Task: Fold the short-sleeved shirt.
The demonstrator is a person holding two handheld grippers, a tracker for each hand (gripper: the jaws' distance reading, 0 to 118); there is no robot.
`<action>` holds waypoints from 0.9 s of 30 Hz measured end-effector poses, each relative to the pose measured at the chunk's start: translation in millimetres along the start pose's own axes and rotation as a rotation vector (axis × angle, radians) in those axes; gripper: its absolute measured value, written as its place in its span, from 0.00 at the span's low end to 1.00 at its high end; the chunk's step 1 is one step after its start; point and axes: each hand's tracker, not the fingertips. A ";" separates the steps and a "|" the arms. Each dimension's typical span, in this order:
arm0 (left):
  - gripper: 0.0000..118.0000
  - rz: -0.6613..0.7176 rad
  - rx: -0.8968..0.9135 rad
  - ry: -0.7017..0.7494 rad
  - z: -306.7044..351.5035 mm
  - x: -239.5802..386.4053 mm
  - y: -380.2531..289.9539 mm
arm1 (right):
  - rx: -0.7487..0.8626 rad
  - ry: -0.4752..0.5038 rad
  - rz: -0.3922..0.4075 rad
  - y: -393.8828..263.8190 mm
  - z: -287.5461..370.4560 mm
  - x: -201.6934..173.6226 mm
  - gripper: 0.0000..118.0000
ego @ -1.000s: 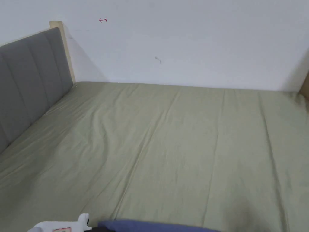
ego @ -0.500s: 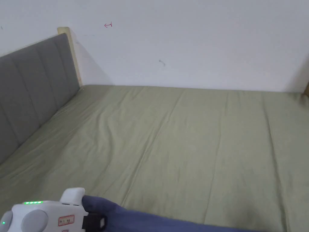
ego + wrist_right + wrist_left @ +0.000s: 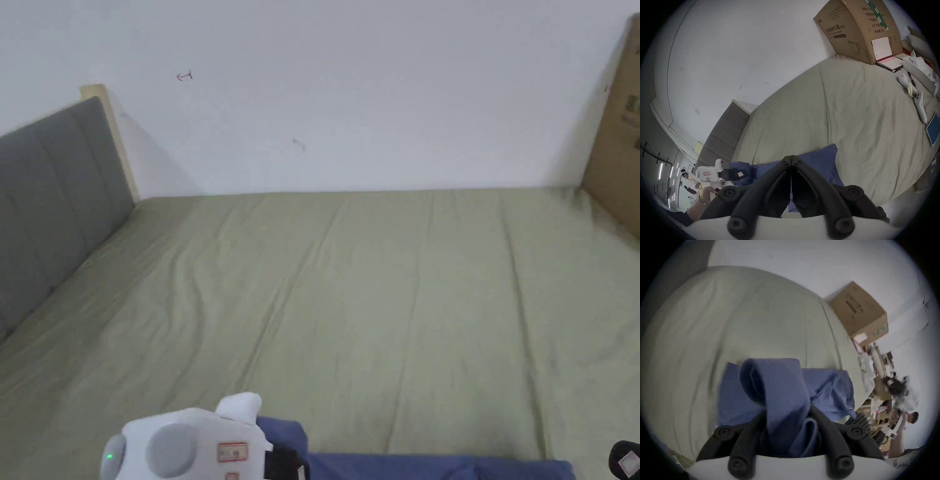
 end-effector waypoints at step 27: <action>0.01 -0.136 -0.073 0.017 -73.2 30.6 -24.5 | -0.015 0.000 0.035 -1.4 -7.2 14.2 0.00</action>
